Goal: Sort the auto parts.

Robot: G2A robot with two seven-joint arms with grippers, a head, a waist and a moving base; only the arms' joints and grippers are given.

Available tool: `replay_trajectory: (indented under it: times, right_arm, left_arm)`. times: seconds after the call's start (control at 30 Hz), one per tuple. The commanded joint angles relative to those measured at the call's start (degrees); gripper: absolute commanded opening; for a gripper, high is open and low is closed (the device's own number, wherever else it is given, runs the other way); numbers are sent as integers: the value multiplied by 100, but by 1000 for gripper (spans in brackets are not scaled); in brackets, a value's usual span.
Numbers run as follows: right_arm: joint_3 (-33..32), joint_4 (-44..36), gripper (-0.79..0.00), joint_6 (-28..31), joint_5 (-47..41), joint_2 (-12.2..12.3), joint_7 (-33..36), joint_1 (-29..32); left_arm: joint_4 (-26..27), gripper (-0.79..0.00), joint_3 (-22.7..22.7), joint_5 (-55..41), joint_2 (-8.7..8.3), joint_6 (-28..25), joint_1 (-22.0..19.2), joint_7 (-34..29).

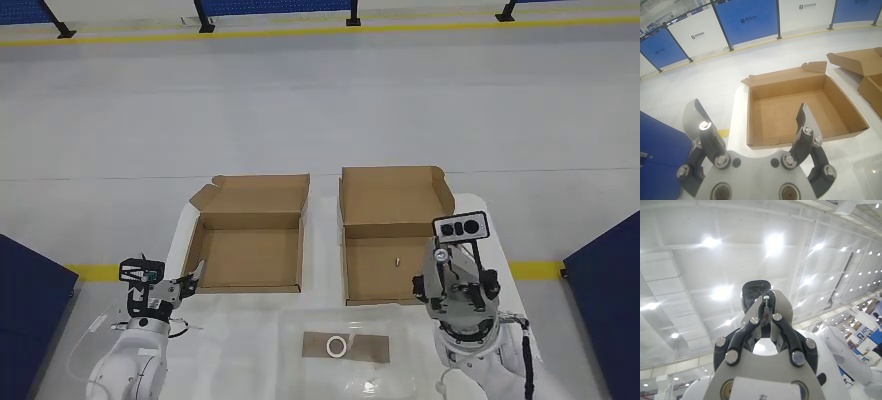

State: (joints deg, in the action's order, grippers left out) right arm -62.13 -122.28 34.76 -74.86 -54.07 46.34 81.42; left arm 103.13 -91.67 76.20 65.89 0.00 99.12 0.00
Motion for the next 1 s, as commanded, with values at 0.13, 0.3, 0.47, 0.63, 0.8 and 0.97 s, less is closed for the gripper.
replay_trajectory:
  times: [0.13, 0.3, 0.47, 0.63, 0.8, 0.97]
  right_arm:
    - [-275, 0, -785, -190, 1132, -16, -419, 87]
    - [-325, -189, -785, -271, 1403, -61, -613, 193]
    - [-209, -290, -785, -249, 624, -150, -441, 262]
    - [-140, -255, -785, -277, -98, -235, -108, 274]
    - [-112, -257, -785, -298, -717, -329, 232, 278]
    - [-223, -144, -785, -304, -682, -394, 366, 280]
  left_arm:
    - [0, 0, 0, 0, 0, 0, 0, 0]
    - [0, 0, 0, 0, 0, 0, 0, 0]
    - [0, 0, 0, 0, 0, 0, 0, 0]
    - [0, 0, 0, 0, 0, 0, 0, 0]
    - [0, 0, 0, 0, 0, 0, 0, 0]
    - [0, 0, 0, 0, 0, 0, 0, 0]
